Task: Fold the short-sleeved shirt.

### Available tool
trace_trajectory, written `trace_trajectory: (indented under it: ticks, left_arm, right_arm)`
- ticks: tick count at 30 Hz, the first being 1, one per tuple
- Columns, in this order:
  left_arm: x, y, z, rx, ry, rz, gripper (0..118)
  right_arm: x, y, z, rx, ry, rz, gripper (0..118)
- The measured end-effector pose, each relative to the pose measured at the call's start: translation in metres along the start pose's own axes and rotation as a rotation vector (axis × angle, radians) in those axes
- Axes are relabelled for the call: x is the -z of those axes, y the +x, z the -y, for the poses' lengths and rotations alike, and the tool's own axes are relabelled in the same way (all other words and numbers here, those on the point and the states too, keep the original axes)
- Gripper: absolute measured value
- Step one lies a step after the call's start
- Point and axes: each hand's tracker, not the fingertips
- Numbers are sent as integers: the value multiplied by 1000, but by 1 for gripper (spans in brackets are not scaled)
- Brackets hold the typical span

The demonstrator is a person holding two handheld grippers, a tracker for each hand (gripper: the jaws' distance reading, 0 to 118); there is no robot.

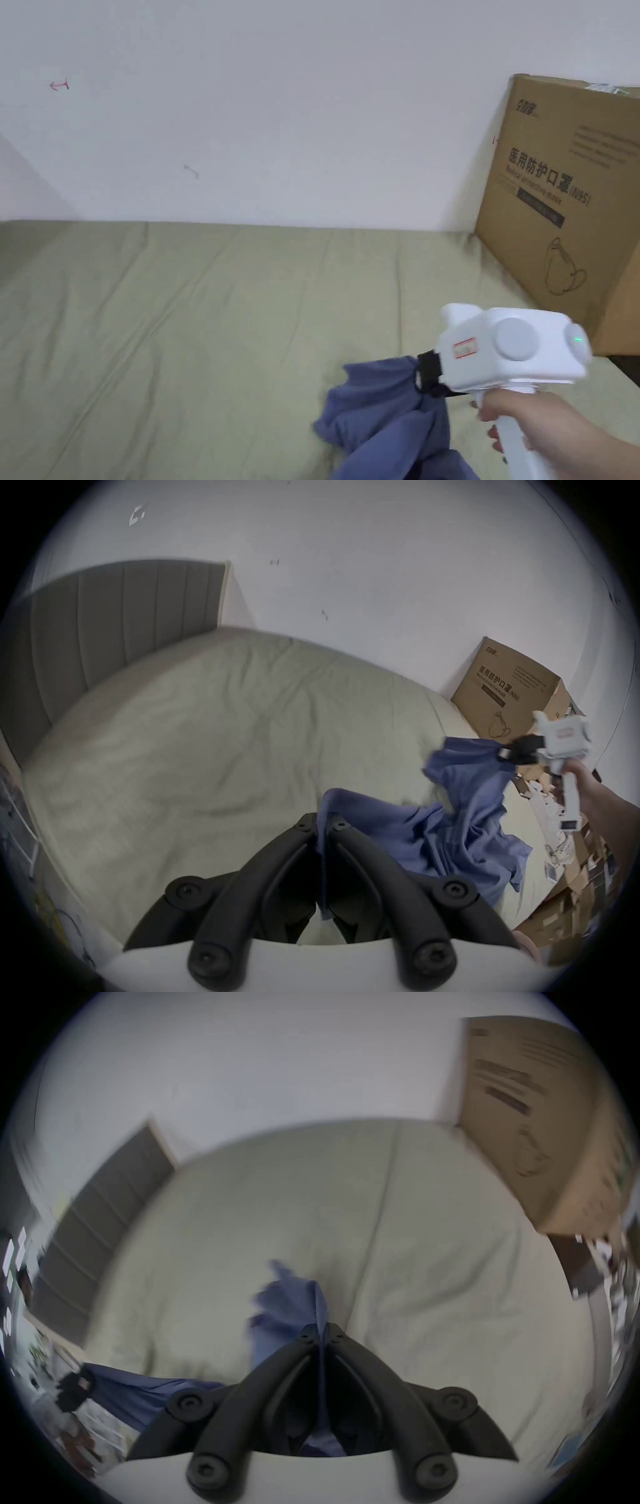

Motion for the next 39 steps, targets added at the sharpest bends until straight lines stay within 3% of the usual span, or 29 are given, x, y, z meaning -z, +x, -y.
trace_trajectory:
  ticks: [2,8,12,19,28,39]
  left_arm:
    - [-19,3,-22,65,55,-41,3]
    - [-77,26,-95,153,167,8,3]
    - [-103,49,-142,244,201,-15,3]
    - [-142,84,-213,335,299,3,3]
    - [-143,102,-304,296,342,-10,3]
    - [-59,124,-411,215,354,-53,3]
  right_arm:
    - [-53,12,5,57,38,-8,0]
    - [-197,22,2,55,165,7,0]
    - [-280,6,-6,-26,286,42,0]
    - [-360,0,-50,-34,397,104,0]
    - [-393,-22,-145,-65,477,138,0]
    - [-341,-44,-285,-81,511,236,0]
